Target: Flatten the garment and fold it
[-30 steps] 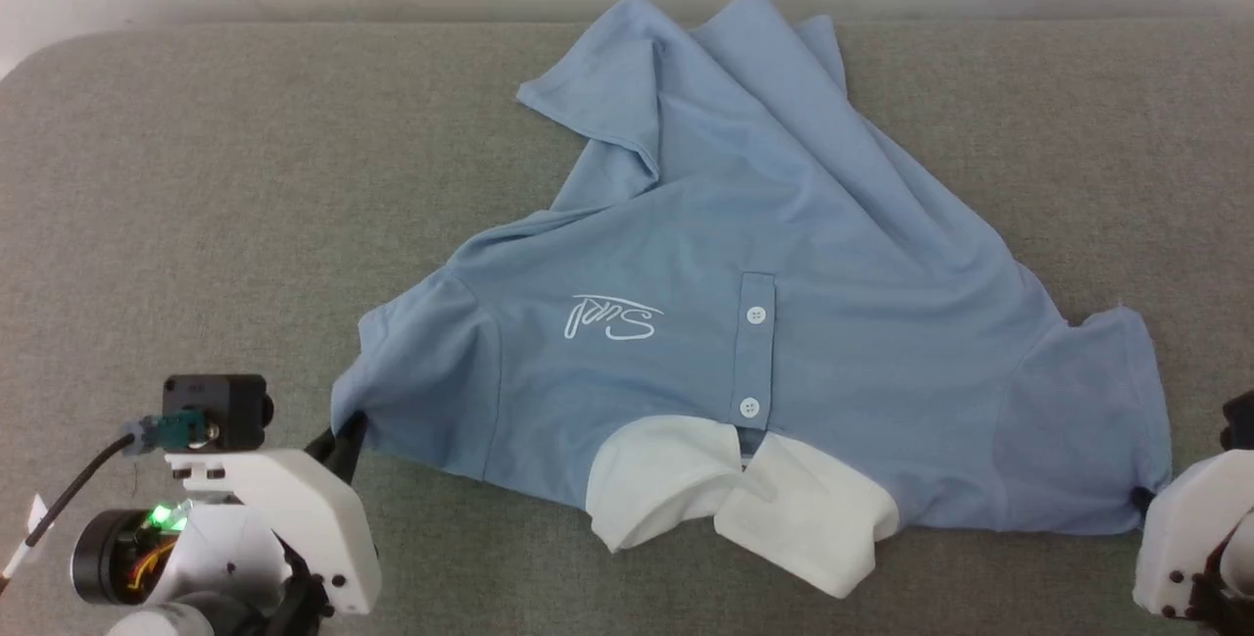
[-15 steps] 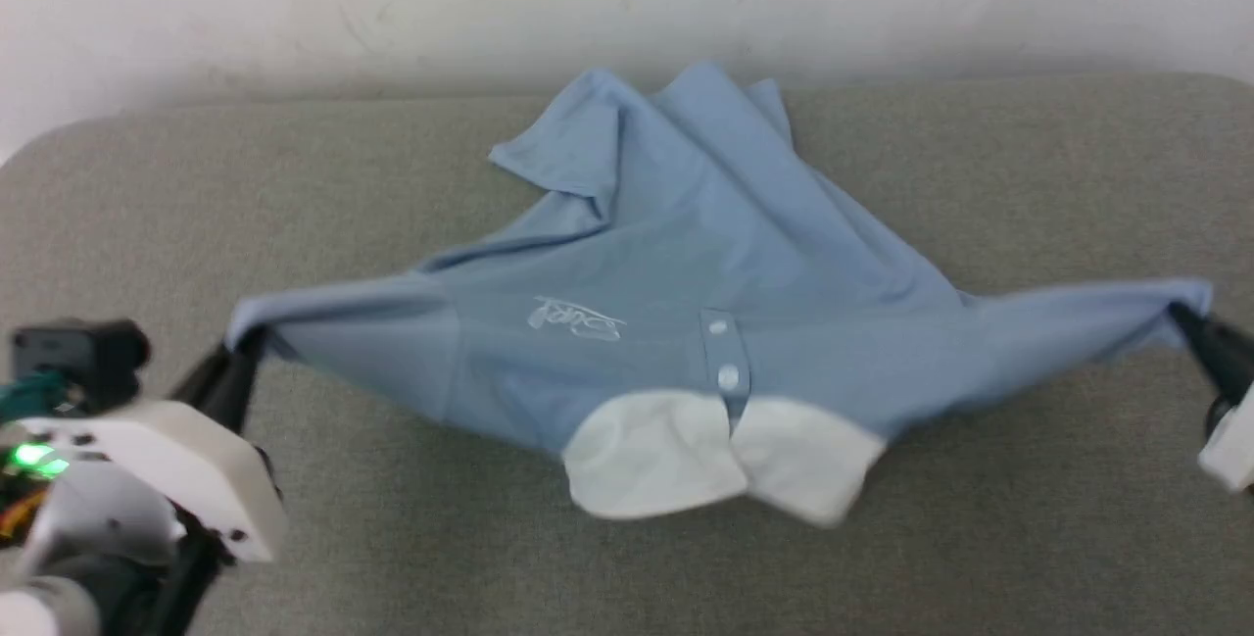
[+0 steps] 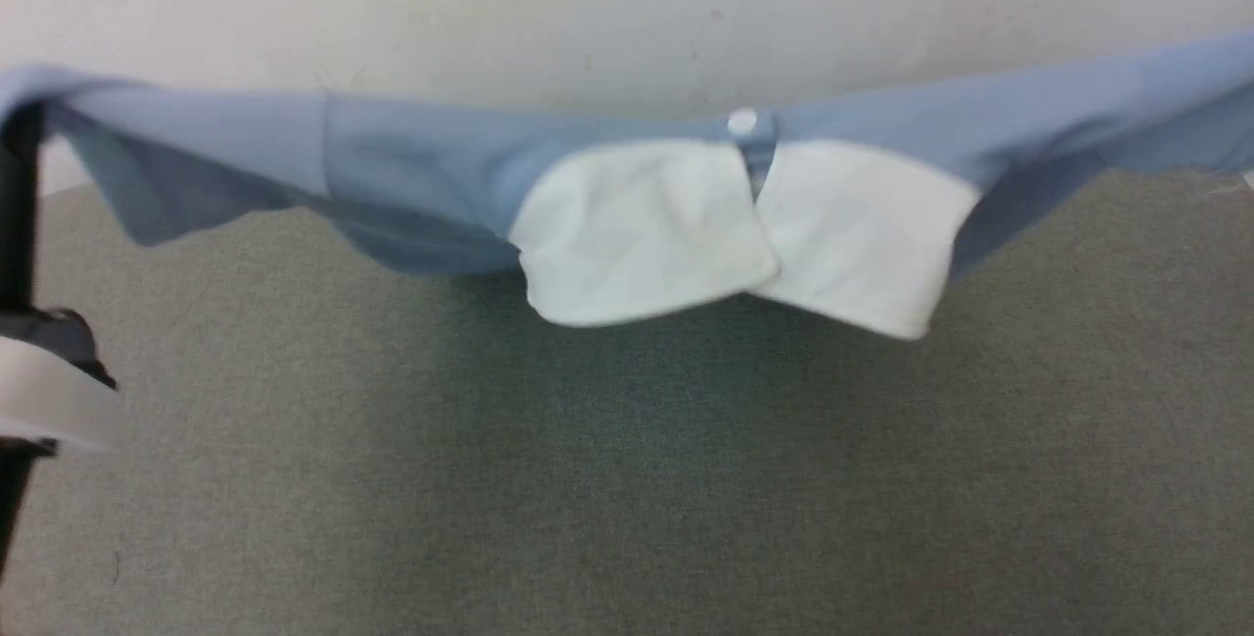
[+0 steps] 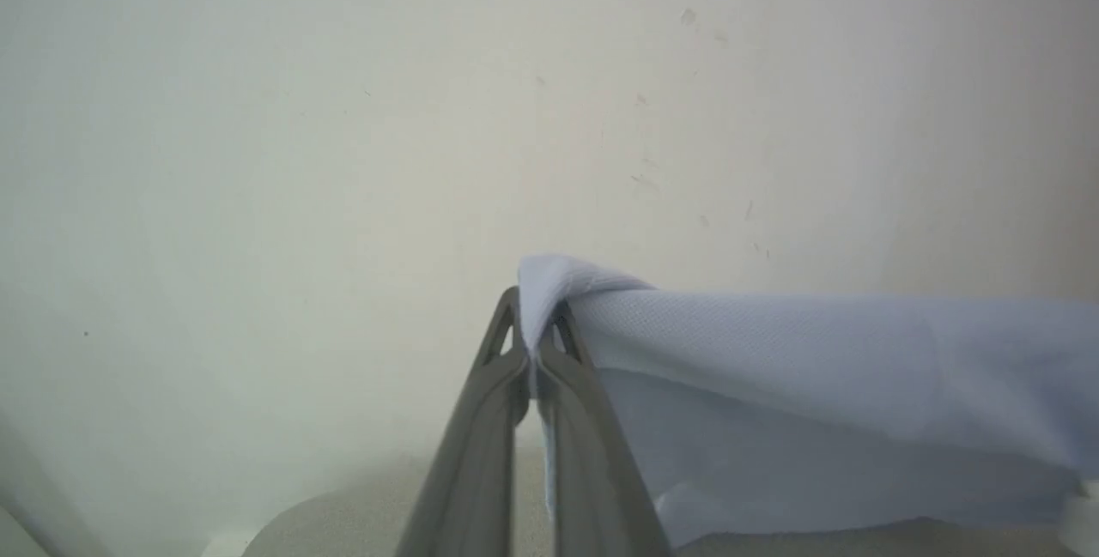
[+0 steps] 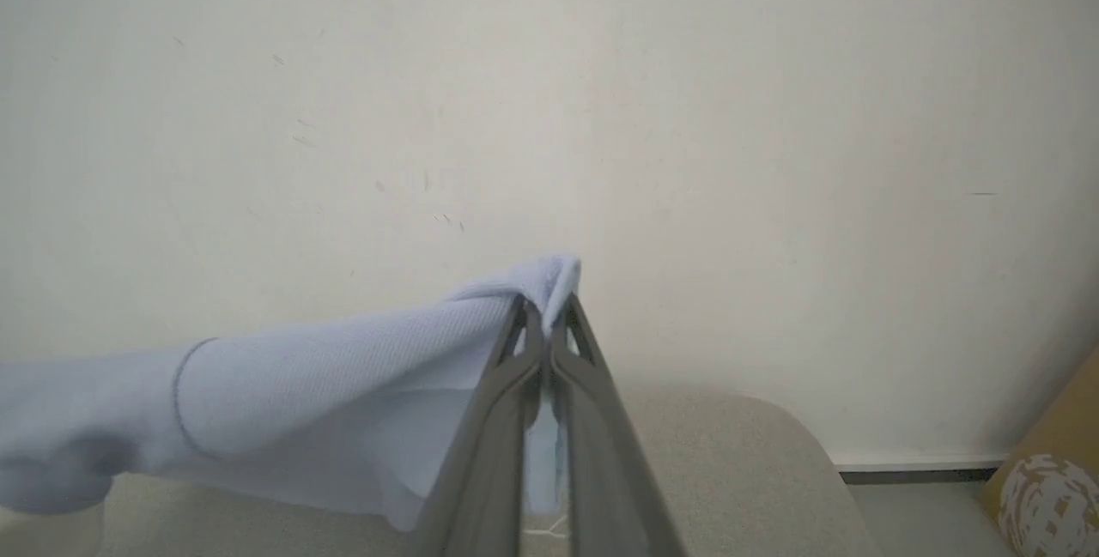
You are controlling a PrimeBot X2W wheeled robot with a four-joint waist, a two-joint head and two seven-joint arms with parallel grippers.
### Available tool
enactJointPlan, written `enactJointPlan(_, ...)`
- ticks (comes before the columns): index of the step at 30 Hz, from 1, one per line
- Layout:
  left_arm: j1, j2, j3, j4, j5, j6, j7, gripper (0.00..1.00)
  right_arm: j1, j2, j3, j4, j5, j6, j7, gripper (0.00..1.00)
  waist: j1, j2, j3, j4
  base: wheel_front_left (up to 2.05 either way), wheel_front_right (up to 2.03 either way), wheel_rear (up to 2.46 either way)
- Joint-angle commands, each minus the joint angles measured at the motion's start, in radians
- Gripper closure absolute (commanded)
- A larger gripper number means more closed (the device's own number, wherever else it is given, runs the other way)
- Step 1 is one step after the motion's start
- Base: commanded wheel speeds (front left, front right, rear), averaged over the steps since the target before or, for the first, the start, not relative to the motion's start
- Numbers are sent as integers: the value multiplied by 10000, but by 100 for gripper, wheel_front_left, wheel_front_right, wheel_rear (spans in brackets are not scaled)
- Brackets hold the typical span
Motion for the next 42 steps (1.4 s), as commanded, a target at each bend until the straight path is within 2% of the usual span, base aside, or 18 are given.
enactJointPlan(1, -357, 154, 179, -144, 91, 11, -122, 100, -436, -204, 97, 7, 109, -7, -214, 100, 1, 0, 20, -72, 0, 0, 0)
enactJointPlan(7, -1650, 453, 245, -105, -68, -151, -374, 100, -1947, -855, 662, 420, 358, -7, -554, 100, 1, 0, 350, -246, 0, 0, 0)
enactJointPlan(12, -2947, 558, -19, 732, -446, -407, -505, 100, -2981, -1330, 1289, 801, 189, -7, -1007, 100, 1, 0, 833, -310, 0, 0, 0)
enactJointPlan(13, -3708, 671, -131, 1315, -516, -545, -611, 100, -3525, -1565, 1738, 1127, -14, -7, -1328, 100, 1, 0, 1187, -368, 0, 0, 0)
enactJointPlan(17, -5323, 949, -415, 2723, -467, -901, -956, 100, -4929, -1506, 2468, 2085, -168, -7, -1692, 100, 1, 0, 1987, -547, 0, 0, 0)
enactJointPlan(18, -5323, 949, -415, 2723, -467, -901, -956, 100, -4929, -1506, 2468, 2085, -168, -7, -1692, 100, 1, 0, 1987, -547, 0, 0, 0)
enactJointPlan(21, -6713, 1178, -680, 3852, -298, -1222, -1338, 100, -6221, -1642, 3086, 2922, -707, -7, -2093, 100, 1, 0, 2638, -649, 0, 0, 0)
enactJointPlan(27, -9316, 1395, -1286, 6061, 250, -1667, -2170, 100, -8627, -1302, 3991, 4787, -1367, -7, -3268, 100, 1, 0, 3676, -818, 0, 0, 0)
enactJointPlan(30, -10432, 1317, -1576, 6940, 463, -1791, -2566, 100, -9504, -1165, 4242, 5603, -1504, -7, -3864, 100, 1, 0, 4110, -797, 0, 0, 0)
enactJointPlan(36, -11806, 964, -2101, 8416, 707, -1984, -3264, 100, -10388, -980, 4783, 6980, -1614, -7, -4628, 100, 1, 0, 4733, -723, 0, 0, 0)
enactJointPlan(42, -11753, 667, -2505, 9363, 738, -2152, -3693, 100, -10164, -861, 5370, 7800, -1411, -7, -5149, 100, 1, 0, 4967, -575, 0, 0, 0)
